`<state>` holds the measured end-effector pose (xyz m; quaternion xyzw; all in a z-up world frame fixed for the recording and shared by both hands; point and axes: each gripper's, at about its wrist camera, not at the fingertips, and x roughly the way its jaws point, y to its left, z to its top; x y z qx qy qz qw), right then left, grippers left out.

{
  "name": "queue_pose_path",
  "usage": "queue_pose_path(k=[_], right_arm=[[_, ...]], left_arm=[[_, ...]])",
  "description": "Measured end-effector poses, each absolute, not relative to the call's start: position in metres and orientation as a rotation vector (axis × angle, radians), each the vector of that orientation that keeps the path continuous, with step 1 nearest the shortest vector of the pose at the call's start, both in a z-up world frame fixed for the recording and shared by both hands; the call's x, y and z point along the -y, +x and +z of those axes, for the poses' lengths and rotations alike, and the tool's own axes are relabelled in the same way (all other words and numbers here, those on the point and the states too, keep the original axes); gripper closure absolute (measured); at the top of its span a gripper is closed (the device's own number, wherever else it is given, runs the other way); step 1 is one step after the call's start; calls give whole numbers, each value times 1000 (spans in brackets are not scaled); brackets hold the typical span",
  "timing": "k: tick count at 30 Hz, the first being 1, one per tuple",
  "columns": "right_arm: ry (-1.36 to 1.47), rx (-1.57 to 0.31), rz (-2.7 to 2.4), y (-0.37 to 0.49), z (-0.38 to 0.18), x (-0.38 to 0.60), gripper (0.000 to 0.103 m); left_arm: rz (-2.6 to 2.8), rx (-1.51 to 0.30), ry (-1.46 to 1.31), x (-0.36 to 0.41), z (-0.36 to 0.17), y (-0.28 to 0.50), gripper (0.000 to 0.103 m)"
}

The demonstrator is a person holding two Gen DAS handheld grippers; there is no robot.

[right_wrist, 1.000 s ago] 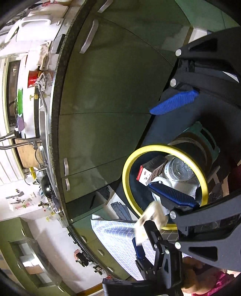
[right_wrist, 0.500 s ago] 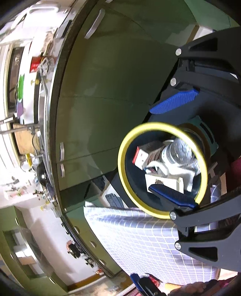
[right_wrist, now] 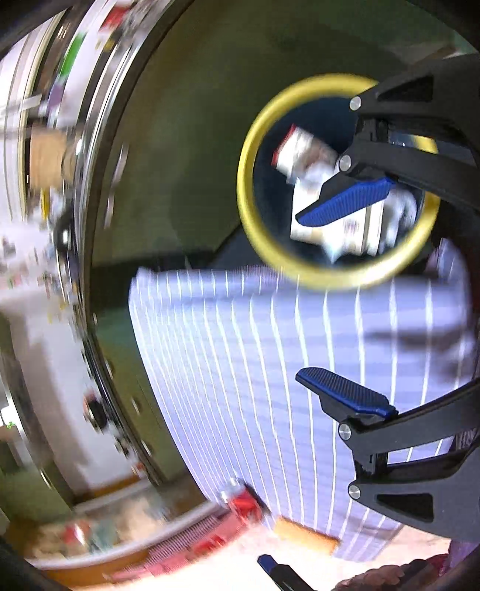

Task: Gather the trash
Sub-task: 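Bring both tools back toward the orange foam net, then grasp the orange foam net with the right gripper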

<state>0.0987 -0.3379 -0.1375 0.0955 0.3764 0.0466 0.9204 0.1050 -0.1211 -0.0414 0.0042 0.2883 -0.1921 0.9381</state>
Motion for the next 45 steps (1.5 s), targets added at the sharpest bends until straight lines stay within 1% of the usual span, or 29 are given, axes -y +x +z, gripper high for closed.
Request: queue_pose_path(k=[10,16,20,26,35,38,40,43,44,45], right_arm=[[65,-806,459,133,-128,156,29],[-38,-819,628,128,-126,41,29],[-49,-823,683,124,-128,-14,29],[-76,-858,663,134,-143,-64,29],[-120,-878,601,141,-163,-88,29],[-135,-878,584,142,-165,-90,34],[-151,-874,576,143,-167,-91,47],[-158,-876,584,143,-167,-88,59],[-159,-877,589,143,-167,-87,61],[-155,-878,597,143,-166,-84,69]], left_arm=[[-100,-536,-94,-18,-31,64,5],[42,-482,-126,-91,-25,33,5],[105,-445,-137,-127,-22,14,5],[138,-439,-157,-159,-27,-3,5],[130,-449,-180,-178,-40,-5,5],[128,-452,-185,-181,-42,-5,5],[128,-454,-185,-178,-42,-4,5],[125,-459,-187,-175,-42,-3,5],[124,-460,-187,-174,-43,-3,5],[122,-462,-185,-172,-43,-2,5]])
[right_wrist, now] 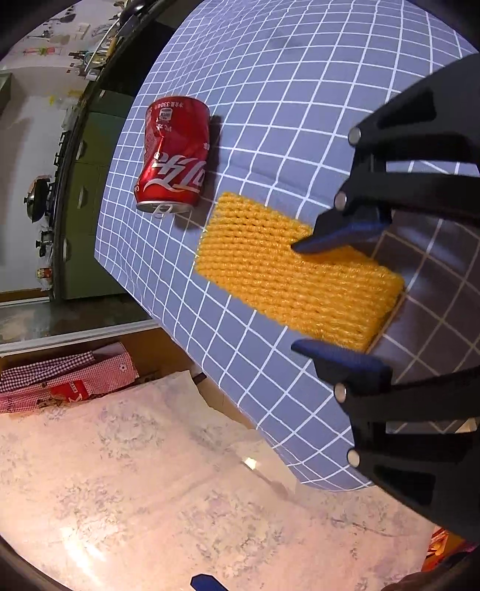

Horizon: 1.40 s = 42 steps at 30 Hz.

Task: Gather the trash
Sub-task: 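Grasp the orange foam net with the right gripper, then carry the foam net over the bin and open the right gripper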

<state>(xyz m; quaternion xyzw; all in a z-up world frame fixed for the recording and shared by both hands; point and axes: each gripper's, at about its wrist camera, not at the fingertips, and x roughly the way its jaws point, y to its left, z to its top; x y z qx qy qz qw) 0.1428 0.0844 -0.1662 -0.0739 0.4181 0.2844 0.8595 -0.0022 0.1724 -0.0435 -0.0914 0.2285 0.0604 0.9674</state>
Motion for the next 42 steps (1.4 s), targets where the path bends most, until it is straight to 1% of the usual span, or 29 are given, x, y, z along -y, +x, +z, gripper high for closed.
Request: queue_pose_path(k=[1,2,3,4,7,10,14,18,21,26,30,32,33,34,36,38,40,42], right_arm=[[-152,-879,603,143,-165,-83,76],[-146,-874,608,142,-163,-79,79],[-141,-870,611,140,-161,-74,87],[-135,-865,616,139,-157,-69,89],[-98,-854,625,137,-145,-46,90],[-48,-825,592,134,-130,-3,90],[19,-787,486,132,-113,70,90],[84,-755,286,129,-106,164,90],[142,-762,126,126,-112,239,90],[233,-807,-127,117,-137,351,89],[262,-837,-235,115,-158,398,88],[257,-861,-271,114,-168,416,83],[253,-881,-288,114,-174,424,77],[256,-887,-303,114,-177,430,68],[246,-887,-332,112,-180,435,54],[247,-864,-353,108,-176,438,52],[256,-840,-354,101,-170,440,47],[256,-823,-353,99,-164,438,44]], left_arm=[[120,-465,-183,-172,-44,-1,5],[118,-467,-183,-171,-44,0,5],[115,-469,-183,-171,-44,2,5],[107,-474,-185,-169,-45,4,5],[79,-484,-180,-162,-45,12,5],[49,-489,-159,-149,-44,23,5],[-14,-501,-146,-130,-45,41,5],[-75,-520,-125,-108,-47,60,5],[-123,-537,-116,-91,-48,76,5],[-177,-558,-93,-59,-50,102,5],[-207,-570,-74,-38,-54,116,5],[-230,-579,-67,-27,-56,126,5],[-240,-585,-66,-23,-56,130,5],[-256,-591,-66,-19,-57,135,5],[-283,-594,-55,-14,-58,144,5],[-309,-603,-41,-12,-57,153,5],[-347,-607,-12,-9,-57,165,5],[-394,-600,39,-6,-55,175,5]])
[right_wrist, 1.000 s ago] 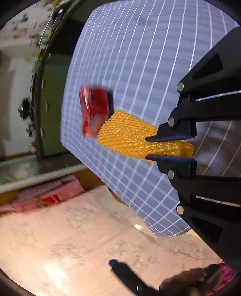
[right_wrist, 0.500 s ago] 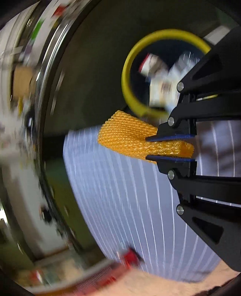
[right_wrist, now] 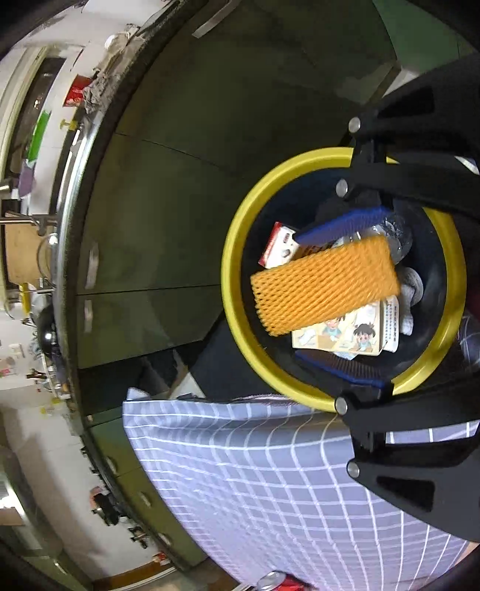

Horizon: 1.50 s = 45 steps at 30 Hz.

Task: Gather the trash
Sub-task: 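Carry the foam net over the bin and open the right gripper, then grasp the red Coca-Cola can with the left gripper, then carry the red can over the bin and open the left gripper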

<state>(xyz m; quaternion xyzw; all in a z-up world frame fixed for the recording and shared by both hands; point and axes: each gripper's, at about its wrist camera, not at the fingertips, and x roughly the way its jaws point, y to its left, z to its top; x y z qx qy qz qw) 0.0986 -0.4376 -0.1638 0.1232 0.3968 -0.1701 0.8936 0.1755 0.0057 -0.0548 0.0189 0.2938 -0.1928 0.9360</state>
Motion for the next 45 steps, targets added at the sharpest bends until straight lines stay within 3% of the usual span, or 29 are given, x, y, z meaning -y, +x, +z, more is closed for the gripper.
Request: queue_pose_path(k=[9,14,26,28,29,30,39,45], right_arm=[[227,-805,-250,121,-134,397,42],[200,-819,-223,133,-129,379,41],[167,-864,-194,144,-127,366,39],[166,-864,-192,143,-127,367,39],[168,-863,-190,141,-126,368,39],[171,-862,-188,139,-126,370,39],[199,-821,-183,112,-120,397,39],[215,-774,-251,74,-110,432,39]], left_arm=[[-615,-611,306,-16,-43,249,5],[-694,-702,425,-16,-68,297,5],[-781,-934,416,-24,-133,362,5],[-785,-958,421,-22,-141,363,9],[-787,-967,415,-18,-144,362,23],[-792,-981,395,-17,-146,362,26],[-813,-905,361,44,-126,314,27],[-946,-830,447,163,-93,249,27]])
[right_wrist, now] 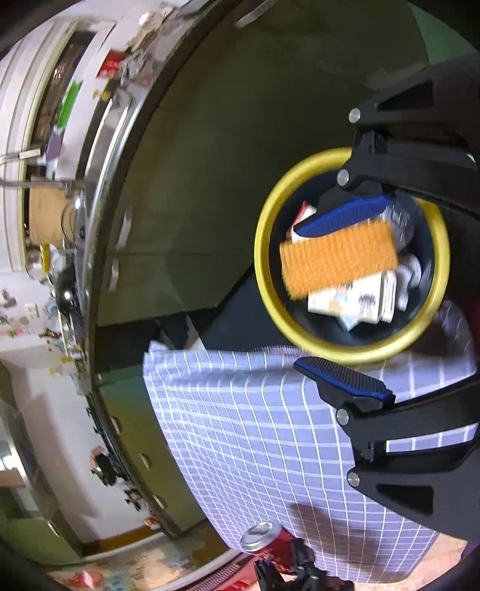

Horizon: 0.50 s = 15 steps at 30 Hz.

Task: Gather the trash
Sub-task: 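Carry the red can over the bin and open the left gripper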

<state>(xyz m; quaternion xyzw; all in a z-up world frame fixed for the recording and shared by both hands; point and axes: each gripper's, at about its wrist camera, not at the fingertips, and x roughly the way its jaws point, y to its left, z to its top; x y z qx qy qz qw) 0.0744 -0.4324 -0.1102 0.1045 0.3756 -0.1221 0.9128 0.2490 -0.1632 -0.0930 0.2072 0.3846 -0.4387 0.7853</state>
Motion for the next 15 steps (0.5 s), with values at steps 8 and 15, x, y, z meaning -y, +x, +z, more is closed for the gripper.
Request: queue_pose_path(k=[8,15], right_arm=[[271,-730,-347,16,-112,486,39],[313,-709,-367,-12,-125,513,39]], left_arm=[[-1179,-810,508,340,-78,179,27],[-1164,-924,518,450,-114,176,27]])
